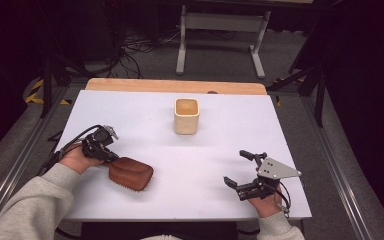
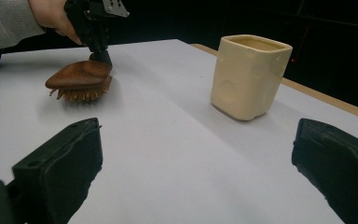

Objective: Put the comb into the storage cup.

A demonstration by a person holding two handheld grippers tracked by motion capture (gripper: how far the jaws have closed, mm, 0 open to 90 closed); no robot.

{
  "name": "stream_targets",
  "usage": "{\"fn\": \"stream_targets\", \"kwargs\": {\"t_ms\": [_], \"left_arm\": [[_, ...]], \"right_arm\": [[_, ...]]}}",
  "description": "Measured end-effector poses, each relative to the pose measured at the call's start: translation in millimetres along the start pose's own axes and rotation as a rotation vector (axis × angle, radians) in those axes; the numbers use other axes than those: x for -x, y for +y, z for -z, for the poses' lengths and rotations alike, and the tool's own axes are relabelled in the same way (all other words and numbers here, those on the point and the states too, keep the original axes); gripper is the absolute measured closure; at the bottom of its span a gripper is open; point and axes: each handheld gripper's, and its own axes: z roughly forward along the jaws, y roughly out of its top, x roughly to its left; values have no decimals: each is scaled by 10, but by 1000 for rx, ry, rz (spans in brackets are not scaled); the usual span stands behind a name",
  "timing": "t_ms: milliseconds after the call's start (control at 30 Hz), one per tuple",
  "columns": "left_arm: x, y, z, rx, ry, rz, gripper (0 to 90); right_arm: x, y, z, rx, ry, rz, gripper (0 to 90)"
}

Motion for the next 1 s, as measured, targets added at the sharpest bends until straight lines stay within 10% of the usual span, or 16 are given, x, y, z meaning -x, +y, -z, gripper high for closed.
{"fn": "stream_targets", "kwargs": {"t_ms": [700,1000], "left_arm": [[33,-201,62,8,-12,2,862],[35,-214,210,41,26,38,610]], "right_arm": [[-7,1,-10,-2,6,0,23],[-6,-1,-13,-4,7,-4,23]]}}
